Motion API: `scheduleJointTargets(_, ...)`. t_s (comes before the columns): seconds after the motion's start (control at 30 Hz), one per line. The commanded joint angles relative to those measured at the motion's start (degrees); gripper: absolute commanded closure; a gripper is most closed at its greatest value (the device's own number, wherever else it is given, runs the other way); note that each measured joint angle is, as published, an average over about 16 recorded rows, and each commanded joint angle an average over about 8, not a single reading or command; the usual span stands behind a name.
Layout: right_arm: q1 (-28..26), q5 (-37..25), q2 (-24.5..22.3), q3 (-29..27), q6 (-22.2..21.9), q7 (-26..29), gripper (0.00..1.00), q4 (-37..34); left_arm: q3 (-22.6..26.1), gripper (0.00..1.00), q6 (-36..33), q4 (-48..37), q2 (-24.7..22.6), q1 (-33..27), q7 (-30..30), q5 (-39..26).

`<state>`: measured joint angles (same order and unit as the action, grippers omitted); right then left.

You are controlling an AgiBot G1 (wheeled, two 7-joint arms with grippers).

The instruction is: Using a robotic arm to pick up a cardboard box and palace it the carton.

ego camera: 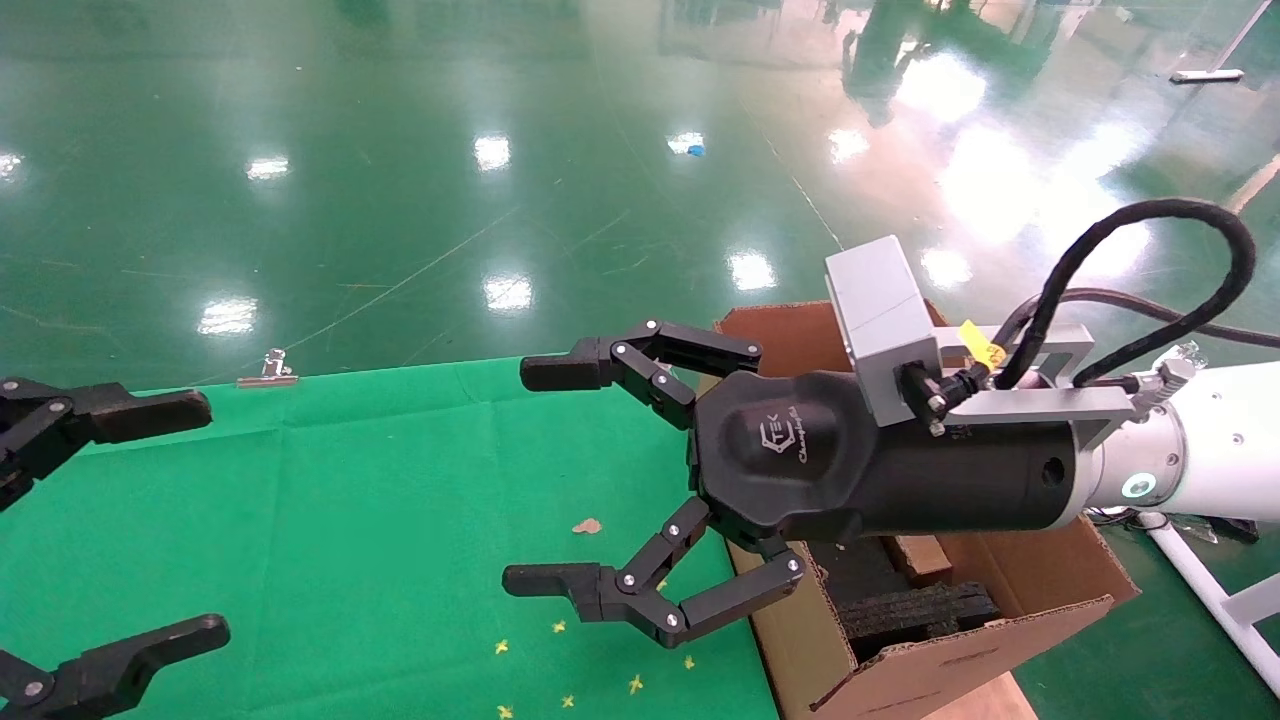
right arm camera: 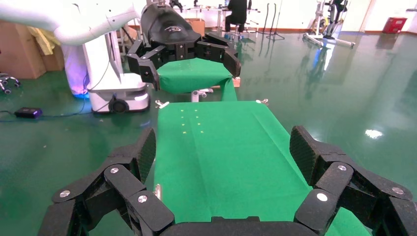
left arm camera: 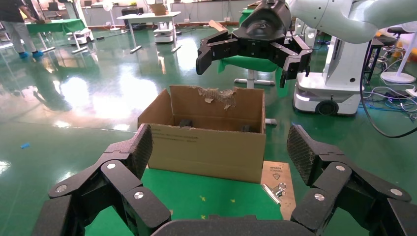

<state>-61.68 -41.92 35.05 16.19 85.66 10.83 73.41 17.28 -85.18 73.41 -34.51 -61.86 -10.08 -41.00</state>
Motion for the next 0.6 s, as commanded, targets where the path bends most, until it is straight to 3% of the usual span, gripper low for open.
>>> scheduleJointTargets(0.03, -0.01, 0.00, 0.00, 0.01, 0.00, 0.00, 0.00, -0.01, 0.00, 0.00, 0.00, 0.00, 0.00, 0.00, 0.00, 0.00)
scheduleJointTargets(0.6, -0.03, 0.00, 0.00, 0.01, 0.00, 0.00, 0.00, -0.01, 0.00, 0.00, 0.00, 0.00, 0.00, 0.00, 0.00, 0.00)
